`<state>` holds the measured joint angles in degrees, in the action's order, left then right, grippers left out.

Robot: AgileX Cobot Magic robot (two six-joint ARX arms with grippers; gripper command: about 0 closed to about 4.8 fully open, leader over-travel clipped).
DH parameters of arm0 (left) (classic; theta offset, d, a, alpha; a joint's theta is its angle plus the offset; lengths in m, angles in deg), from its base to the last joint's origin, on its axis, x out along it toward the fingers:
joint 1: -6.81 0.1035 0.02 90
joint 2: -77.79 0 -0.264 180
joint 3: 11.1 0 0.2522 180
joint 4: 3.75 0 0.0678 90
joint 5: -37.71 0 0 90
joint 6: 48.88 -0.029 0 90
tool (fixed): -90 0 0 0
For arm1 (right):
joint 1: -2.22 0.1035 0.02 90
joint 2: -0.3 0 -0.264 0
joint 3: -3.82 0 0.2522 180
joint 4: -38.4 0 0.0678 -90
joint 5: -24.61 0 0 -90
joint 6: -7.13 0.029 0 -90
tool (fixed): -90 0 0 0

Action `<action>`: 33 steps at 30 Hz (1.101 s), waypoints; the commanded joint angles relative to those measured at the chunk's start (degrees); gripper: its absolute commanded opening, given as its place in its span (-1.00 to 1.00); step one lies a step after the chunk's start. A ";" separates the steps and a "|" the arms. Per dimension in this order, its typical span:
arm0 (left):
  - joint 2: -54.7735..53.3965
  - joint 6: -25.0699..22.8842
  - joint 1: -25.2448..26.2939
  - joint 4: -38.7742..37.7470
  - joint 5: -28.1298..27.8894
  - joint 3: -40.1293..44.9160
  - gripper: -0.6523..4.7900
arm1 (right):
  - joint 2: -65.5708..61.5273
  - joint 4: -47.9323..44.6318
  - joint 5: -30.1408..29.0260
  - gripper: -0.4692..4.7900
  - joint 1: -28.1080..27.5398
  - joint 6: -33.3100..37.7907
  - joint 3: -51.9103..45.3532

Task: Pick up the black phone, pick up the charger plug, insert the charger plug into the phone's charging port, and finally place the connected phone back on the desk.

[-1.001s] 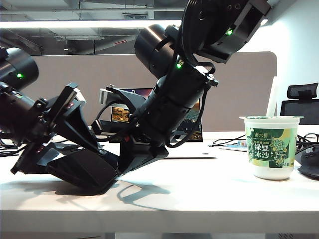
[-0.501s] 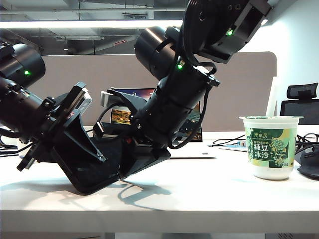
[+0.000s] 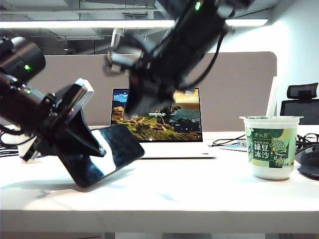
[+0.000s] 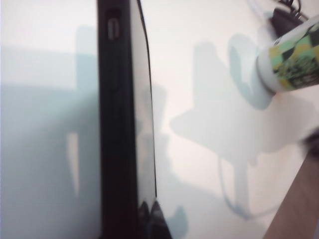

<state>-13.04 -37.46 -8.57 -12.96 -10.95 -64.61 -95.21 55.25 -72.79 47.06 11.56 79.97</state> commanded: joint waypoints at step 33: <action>24.30 -12.96 -0.09 22.27 12.66 -1.64 -0.78 | 28.09 -3.21 -4.02 -0.82 -7.48 -17.29 0.26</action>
<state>10.92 -50.34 -8.57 7.13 0.46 -65.75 -67.67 53.07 -75.59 39.54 -5.27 80.04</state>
